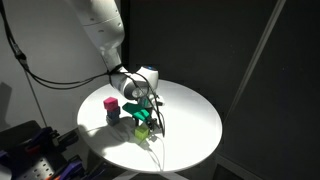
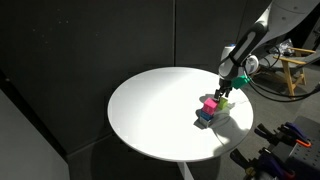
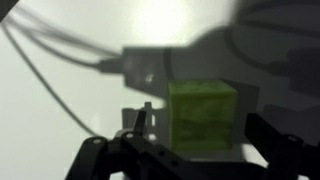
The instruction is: Put the light green block on the table
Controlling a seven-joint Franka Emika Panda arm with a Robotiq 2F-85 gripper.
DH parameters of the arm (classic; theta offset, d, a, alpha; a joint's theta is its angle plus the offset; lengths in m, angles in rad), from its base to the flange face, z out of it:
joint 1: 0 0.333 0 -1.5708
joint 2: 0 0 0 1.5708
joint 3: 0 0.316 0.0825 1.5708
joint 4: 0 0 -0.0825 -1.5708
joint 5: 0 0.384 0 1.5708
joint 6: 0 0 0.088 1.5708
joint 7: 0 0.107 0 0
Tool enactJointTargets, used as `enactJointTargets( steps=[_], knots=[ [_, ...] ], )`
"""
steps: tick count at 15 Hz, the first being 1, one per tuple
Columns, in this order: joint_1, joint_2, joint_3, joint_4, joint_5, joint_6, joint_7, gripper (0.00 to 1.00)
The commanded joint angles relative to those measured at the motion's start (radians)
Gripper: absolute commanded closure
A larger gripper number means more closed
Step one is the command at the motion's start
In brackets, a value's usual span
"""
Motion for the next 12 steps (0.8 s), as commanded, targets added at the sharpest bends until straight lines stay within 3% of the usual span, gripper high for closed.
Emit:
enactJointTargets(
  steps=[1, 12],
  knots=[
    [-0.008, -0.057, 0.001, -0.021, -0.01, -0.037, 0.023, 0.0],
    [0.003, -0.189, -0.008, -0.068, -0.014, -0.148, 0.031, 0.0]
  ],
)
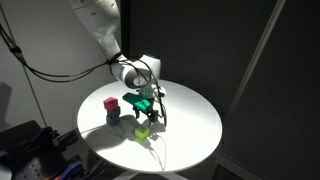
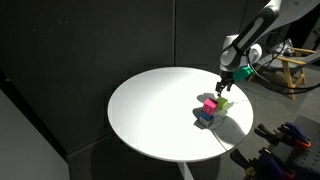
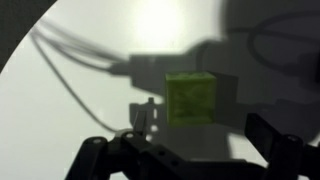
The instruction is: Put the light green block on the table
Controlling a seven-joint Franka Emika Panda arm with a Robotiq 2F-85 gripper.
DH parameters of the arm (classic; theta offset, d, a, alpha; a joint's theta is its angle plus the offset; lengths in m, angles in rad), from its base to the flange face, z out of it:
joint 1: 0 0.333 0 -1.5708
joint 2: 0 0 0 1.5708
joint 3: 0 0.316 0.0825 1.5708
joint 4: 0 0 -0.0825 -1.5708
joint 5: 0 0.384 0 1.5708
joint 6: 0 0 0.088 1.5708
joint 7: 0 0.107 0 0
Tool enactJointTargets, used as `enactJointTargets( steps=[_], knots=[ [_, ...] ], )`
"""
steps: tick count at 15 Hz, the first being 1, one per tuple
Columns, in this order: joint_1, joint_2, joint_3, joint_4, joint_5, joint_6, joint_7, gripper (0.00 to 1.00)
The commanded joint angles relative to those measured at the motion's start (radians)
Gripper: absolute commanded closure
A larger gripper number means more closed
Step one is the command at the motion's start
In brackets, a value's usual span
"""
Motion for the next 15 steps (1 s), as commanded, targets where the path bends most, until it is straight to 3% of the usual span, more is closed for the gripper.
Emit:
enactJointTargets(
  steps=[1, 7, 15],
  knots=[
    [0.006, -0.084, -0.008, -0.054, -0.015, -0.048, 0.025, 0.0],
    [0.03, -0.206, -0.028, -0.14, -0.04, -0.097, 0.044, 0.0],
    [0.038, -0.37, -0.039, -0.28, -0.078, -0.071, 0.049, 0.0]
  ],
)
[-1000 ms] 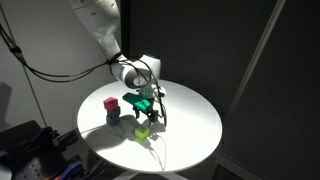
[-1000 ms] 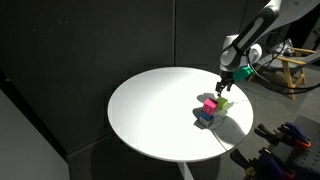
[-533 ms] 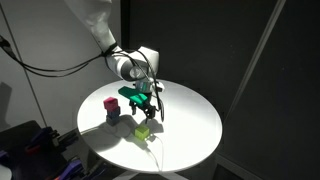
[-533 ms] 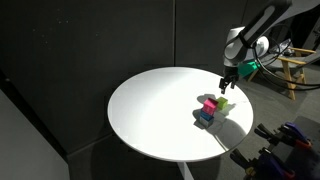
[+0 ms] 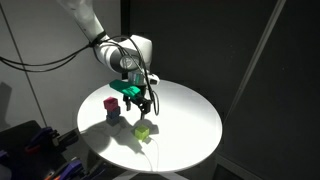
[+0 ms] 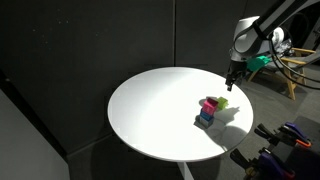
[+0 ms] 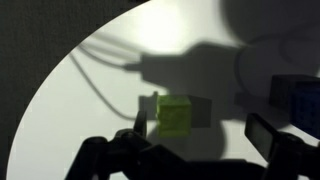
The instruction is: Put the light green block on the table
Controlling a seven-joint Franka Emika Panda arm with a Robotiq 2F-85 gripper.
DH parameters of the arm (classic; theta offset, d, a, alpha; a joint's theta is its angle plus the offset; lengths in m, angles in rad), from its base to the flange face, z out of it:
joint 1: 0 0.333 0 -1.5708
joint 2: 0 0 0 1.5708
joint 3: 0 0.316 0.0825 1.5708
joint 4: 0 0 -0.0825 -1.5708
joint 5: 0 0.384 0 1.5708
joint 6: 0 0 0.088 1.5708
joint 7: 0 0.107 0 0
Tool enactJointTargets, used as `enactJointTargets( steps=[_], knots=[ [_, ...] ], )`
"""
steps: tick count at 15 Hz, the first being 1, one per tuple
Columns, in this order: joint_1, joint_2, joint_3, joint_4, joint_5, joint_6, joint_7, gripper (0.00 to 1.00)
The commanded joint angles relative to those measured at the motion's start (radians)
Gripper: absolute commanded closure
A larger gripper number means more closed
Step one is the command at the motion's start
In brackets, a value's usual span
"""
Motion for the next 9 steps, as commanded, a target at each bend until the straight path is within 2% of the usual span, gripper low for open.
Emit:
enactJointTargets(
  steps=[1, 9],
  knots=[
    [0.009, -0.104, -0.014, -0.084, -0.035, 0.01, 0.025, 0.0],
    [0.008, -0.225, -0.014, -0.145, -0.028, -0.019, 0.011, 0.0]
  ],
)
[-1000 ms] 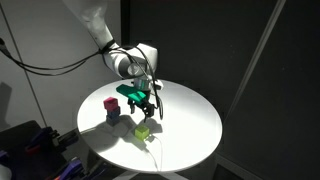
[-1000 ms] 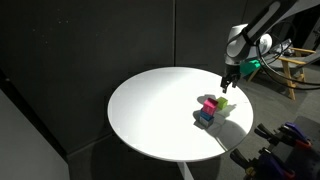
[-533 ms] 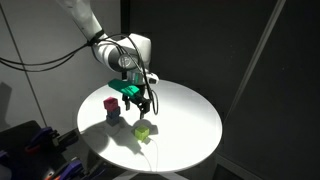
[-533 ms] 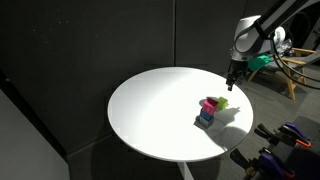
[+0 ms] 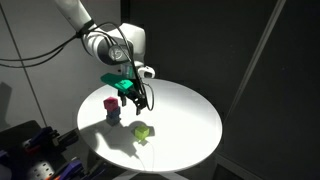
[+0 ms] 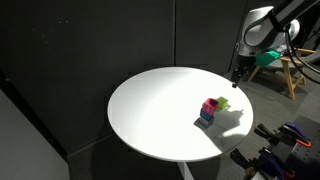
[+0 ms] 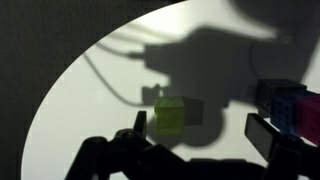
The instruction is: Put the light green block on the table
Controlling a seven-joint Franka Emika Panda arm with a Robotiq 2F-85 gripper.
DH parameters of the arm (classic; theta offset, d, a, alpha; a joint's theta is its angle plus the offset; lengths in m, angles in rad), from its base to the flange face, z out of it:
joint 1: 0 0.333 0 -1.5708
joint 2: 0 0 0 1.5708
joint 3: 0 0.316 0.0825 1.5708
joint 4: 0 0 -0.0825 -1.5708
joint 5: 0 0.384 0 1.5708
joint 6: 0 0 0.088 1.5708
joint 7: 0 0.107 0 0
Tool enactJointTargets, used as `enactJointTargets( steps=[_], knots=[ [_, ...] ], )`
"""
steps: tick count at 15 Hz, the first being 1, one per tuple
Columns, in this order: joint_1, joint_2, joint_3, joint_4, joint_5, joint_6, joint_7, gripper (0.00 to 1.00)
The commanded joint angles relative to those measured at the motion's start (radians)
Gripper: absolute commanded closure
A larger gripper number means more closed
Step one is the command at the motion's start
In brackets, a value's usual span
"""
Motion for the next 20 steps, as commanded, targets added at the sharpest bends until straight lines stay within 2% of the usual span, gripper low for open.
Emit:
enactJointTargets(
  steps=[1, 7, 13, 20],
  knots=[
    [0.008, -0.084, -0.008, -0.035, -0.018, -0.022, 0.011, 0.0],
    [0.027, -0.138, 0.003, -0.016, 0.014, -0.043, 0.0, 0.0],
    [0.08, -0.168, 0.023, 0.006, 0.061, -0.086, -0.028, 0.0],
    [0.106, -0.239, 0.041, -0.017, 0.038, -0.159, 0.018, 0.0]
  ],
)
